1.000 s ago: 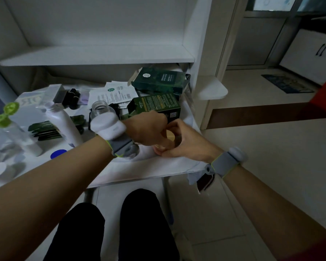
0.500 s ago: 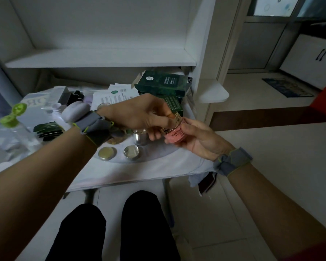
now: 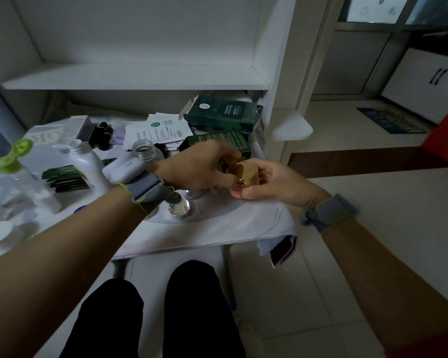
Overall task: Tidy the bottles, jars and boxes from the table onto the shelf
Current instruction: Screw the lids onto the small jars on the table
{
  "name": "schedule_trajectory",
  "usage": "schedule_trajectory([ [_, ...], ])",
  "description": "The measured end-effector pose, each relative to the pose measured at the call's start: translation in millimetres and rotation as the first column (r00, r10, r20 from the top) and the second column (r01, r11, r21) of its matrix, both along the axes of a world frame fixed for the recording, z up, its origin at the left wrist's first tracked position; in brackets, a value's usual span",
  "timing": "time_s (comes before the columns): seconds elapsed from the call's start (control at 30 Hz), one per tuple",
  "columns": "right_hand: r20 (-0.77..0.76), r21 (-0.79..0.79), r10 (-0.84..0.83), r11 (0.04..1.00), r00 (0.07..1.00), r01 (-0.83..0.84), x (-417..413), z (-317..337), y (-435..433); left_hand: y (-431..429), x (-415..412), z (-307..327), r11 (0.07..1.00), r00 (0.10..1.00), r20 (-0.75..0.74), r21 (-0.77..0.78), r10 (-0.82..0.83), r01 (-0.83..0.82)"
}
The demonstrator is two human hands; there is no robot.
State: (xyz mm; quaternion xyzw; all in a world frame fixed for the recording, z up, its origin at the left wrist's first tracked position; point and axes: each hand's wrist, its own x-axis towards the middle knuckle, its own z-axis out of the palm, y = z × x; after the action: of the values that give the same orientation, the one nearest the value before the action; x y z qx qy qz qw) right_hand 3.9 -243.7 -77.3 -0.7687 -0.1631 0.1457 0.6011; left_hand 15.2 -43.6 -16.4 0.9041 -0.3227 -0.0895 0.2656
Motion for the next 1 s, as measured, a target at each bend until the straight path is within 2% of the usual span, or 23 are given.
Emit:
schedule_trajectory([
  [0.13,0.152,-0.169,-0.175,0.965,0.973,0.200,1.2,-9.8,2.3,7.0,2.6,-1.6,0.990,0.988,0.138,0.111,0.065,-0.081],
  [0.27,0.289,-0.354,-0.258,0.866,0.922,0.353,1.0,-18.2,11.1,23.4,-2.8,-2.7,0.976,0.997,0.006,0.200,0.083,-0.082],
  [0.47,0.364,-0.477,-0.257,0.774,0.895,0.416,0.9,-17.5,20.2,42.5,-14.1,-5.7,0.932,0.990,-0.055,0.347,0.131,-0.104],
  [0.53,0.433,-0.529,-0.246,0.709,0.867,0.466,-0.1,-14.9,24.3,47.5,-15.9,-7.5,0.921,0.987,-0.087,0.378,0.137,-0.094],
  [0.6,0.581,-0.473,-0.235,0.682,0.780,0.558,-4.0,-9.4,34.2,52.8,-14.5,-11.4,0.915,0.983,-0.096,0.391,0.153,-0.104],
  [0.67,0.657,-0.291,-0.279,0.763,0.700,0.577,-10.5,-3.5,49.2,56.7,-14.0,-16.6,0.909,0.980,-0.096,0.398,0.174,-0.123],
  [0.7,0.657,-0.218,-0.300,0.803,0.692,0.555,-14.0,-2.0,58.5,58.4,-15.1,-19.0,0.906,0.980,-0.092,0.406,0.176,-0.124],
  [0.77,0.603,-0.174,-0.310,0.848,0.735,0.500,-19.3,-4.8,74.9,57.2,-18.6,-24.2,0.892,0.984,-0.078,0.438,0.163,-0.113],
  [0.87,0.510,-0.210,-0.279,0.877,0.814,0.433,-18.3,-16.1,96.9,55.0,-23.1,-32.9,0.856,0.988,0.008,0.499,0.152,-0.136],
  [0.93,0.489,-0.216,-0.276,0.881,0.828,0.422,-14.0,-22.2,107.2,54.9,-22.3,-38.6,0.821,0.989,0.096,0.552,0.110,-0.145],
  [1.0,0.490,-0.226,-0.296,0.865,0.820,0.448,-8.7,-26.6,114.4,58.1,-19.2,-43.9,0.823,0.987,0.138,0.549,0.082,-0.145],
])
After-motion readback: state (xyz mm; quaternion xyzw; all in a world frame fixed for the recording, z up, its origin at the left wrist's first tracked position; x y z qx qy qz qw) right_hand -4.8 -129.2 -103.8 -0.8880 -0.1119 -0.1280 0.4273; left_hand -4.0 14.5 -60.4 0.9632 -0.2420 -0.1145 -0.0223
